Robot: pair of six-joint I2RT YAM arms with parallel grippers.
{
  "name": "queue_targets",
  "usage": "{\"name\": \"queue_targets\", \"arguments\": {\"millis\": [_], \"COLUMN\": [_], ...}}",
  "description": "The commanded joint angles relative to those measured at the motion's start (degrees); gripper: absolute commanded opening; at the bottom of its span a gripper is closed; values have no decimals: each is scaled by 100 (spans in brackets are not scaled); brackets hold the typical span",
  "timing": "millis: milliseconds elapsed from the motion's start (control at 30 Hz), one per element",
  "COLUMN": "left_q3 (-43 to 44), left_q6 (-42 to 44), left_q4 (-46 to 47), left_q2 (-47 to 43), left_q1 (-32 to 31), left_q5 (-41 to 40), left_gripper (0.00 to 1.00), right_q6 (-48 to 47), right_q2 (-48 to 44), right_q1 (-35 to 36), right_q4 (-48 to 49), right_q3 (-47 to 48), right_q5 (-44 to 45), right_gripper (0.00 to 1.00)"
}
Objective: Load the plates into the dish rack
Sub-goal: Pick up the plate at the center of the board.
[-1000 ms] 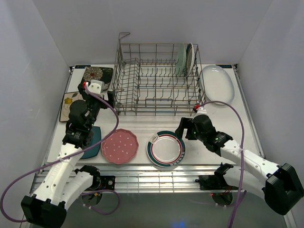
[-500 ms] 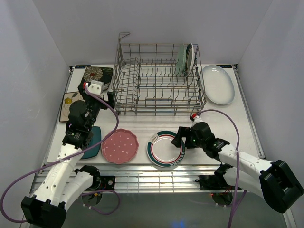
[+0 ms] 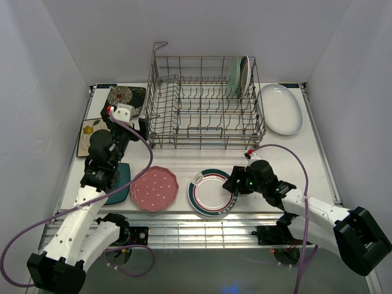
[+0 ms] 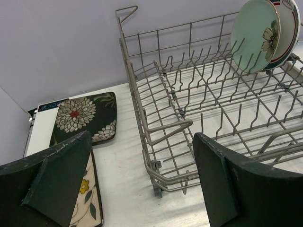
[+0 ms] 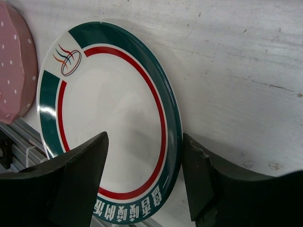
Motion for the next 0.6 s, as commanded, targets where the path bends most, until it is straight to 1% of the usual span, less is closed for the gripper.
{"name": "queue_targets", "arguments": {"millis": [0,67,167,200,300,333,400,433,500,533,567], "left_q3": [31,14,-13,4,31,22,13,5,13,13,13], "left_q6": [-61,-43,-52,-52,-61,-69,-61,-61,-69,-61,-61], "left_q4": [-138,-120,-103,-112,-138,-129,-129,-120,-129,-138,-129], "left_q2": [-77,-104,-121,-113,-60,-60,-69,-77,-77,-86,-86], "left_q1": [-16,-16,-16,-25,-16,-25,-25,-16,-16,-25,-16], "left_q5": [55,37,37,46,72,55,55,63,63,63,81], "left_gripper": [98,98,98,98,98,98,98,98,98,98,98], "right_q6": [42,69,86,95,113,113,113,113,113,113,113], "right_q2": [24,42,103,147,270,305,376,393,394,385,367], "right_q1": [3,3,3,3,3,3,3,3,3,3,3], "right_q4": [357,436,524,577,682,691,718,727,692,622,569], "right_q3": [-142,-238,-309,-335,-370,-371,-371,-371,-353,-327,-301], "right_q5": [-223,-163,-162,-162,-180,-188,-197,-189,-136,-118,-83], "right_gripper": [67,66,58,54,50,42,37,31,24,16,12]}}
